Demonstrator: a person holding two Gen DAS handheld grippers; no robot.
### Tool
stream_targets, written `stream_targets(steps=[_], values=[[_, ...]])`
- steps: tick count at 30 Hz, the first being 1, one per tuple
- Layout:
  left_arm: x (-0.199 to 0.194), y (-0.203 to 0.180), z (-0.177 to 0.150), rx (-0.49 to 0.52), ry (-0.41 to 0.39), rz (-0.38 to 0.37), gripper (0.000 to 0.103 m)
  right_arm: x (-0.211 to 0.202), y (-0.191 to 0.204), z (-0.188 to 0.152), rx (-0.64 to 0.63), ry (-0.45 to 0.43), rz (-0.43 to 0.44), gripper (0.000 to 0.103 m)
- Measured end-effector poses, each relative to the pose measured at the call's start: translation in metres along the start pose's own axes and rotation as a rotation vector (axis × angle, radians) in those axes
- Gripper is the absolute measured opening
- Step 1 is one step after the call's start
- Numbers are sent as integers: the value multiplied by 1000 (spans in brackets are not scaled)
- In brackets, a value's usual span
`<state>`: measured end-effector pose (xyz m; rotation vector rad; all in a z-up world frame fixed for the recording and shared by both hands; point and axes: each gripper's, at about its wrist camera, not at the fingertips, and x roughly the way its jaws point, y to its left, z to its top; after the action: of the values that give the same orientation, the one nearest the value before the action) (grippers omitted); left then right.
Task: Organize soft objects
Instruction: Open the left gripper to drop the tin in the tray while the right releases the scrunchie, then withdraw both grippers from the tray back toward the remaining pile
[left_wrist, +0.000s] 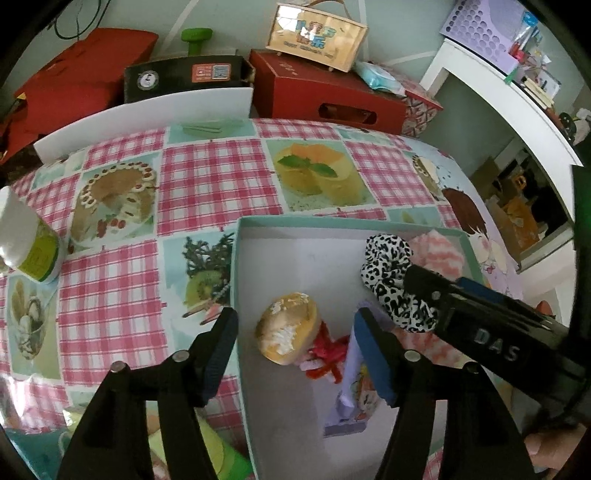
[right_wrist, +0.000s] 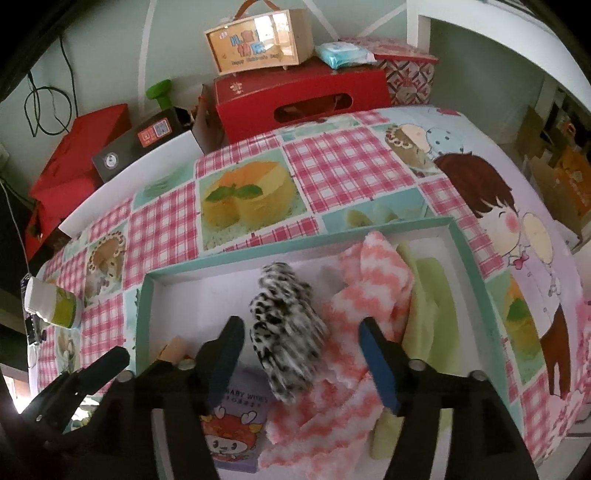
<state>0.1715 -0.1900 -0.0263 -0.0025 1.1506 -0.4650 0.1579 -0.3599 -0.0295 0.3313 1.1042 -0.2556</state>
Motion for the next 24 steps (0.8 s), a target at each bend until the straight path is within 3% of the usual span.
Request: stream_targets(steps=[1, 3, 8, 14, 18, 22, 24], values=[[-3, 1, 1, -2, -3, 8, 74, -3, 0, 0, -4, -13, -4, 82], [-7, 4, 2, -8, -14, 28, 84, -10, -1, 1, -7, -46, -16, 103], [-17, 12, 4, -26, -51, 91, 90, -17, -6, 3, 4, -53, -4, 103], [-18, 26, 2, -86, -36, 83, 90, -19, -8, 2, 2, -53, -7, 103], [-21, 33, -2, -107, -35, 117, 90, -22, -14, 2, 15, -55, 18, 103], [-30, 42, -8, -157, -45, 116, 90, -16, -13, -3, -12, -12, 29, 103], [-35, 46, -14, -176, -48, 113, 98, -16, -13, -5, -17, -4, 44, 103]])
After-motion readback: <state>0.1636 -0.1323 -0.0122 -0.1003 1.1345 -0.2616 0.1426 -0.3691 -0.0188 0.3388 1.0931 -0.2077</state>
